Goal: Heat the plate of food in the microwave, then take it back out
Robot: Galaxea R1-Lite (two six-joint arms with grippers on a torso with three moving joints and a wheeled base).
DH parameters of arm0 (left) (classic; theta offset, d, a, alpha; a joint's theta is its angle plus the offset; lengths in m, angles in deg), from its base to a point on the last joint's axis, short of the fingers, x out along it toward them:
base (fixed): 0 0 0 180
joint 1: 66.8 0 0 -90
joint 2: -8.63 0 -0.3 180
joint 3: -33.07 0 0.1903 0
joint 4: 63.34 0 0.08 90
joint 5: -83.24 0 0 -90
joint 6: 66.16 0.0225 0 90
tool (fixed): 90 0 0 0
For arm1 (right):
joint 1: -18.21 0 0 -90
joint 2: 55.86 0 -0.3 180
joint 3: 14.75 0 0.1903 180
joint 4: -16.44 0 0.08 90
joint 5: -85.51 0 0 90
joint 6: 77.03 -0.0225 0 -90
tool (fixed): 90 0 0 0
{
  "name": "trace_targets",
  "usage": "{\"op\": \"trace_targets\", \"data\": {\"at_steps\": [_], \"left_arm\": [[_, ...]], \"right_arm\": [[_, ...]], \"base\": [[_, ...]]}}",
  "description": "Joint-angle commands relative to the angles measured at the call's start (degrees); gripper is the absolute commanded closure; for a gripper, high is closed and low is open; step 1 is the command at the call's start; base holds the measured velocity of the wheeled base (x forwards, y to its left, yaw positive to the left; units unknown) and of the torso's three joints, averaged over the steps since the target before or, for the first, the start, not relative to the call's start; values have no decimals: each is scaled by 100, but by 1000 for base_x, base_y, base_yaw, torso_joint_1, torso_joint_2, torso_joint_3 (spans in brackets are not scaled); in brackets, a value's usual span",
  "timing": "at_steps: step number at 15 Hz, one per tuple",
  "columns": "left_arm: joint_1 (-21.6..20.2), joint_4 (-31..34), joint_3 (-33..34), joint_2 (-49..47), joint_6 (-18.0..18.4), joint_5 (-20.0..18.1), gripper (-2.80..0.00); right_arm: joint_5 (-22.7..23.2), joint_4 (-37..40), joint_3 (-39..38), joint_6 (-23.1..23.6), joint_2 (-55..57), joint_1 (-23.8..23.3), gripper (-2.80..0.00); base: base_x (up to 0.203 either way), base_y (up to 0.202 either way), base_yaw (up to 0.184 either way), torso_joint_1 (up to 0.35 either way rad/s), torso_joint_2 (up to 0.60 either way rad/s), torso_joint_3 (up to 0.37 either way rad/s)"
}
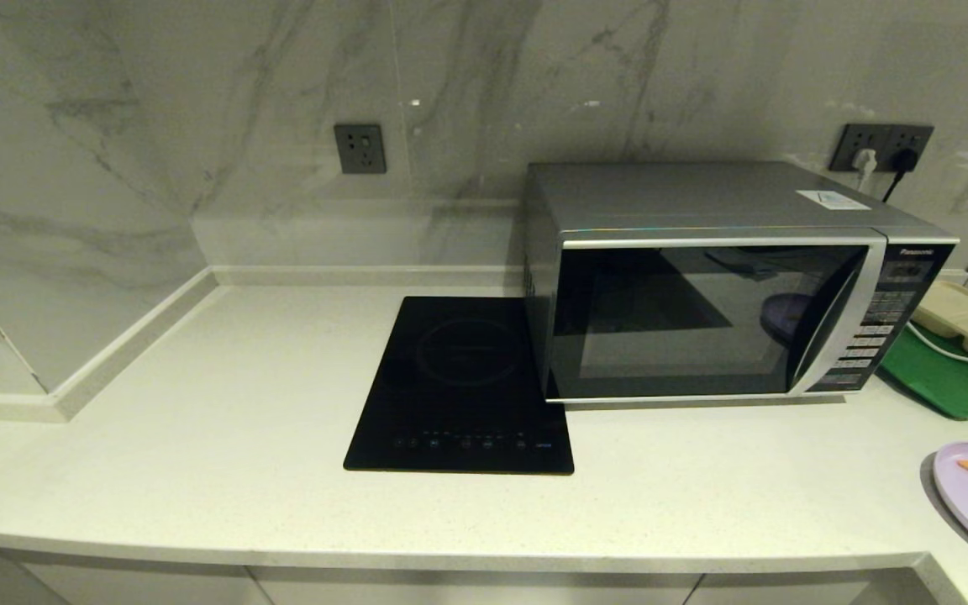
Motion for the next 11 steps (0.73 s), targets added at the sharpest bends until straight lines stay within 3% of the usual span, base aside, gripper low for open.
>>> {"op": "trace_targets", "data": {"at_steps": [1,8,11], "left_arm": [[-2,-2,1,0,-4,0,0],[-2,-2,1,0,-4,0,0],[-2,-2,1,0,-4,0,0]], "right_arm": [[-7,-5,0,-10,9,2,0],[-7,-5,0,-53,9,2,0],[-86,-6,0,-284,9,2,0]], "base": [[0,0,0,0,0,0],[0,0,0,0,0,0],[0,0,0,0,0,0]]}}
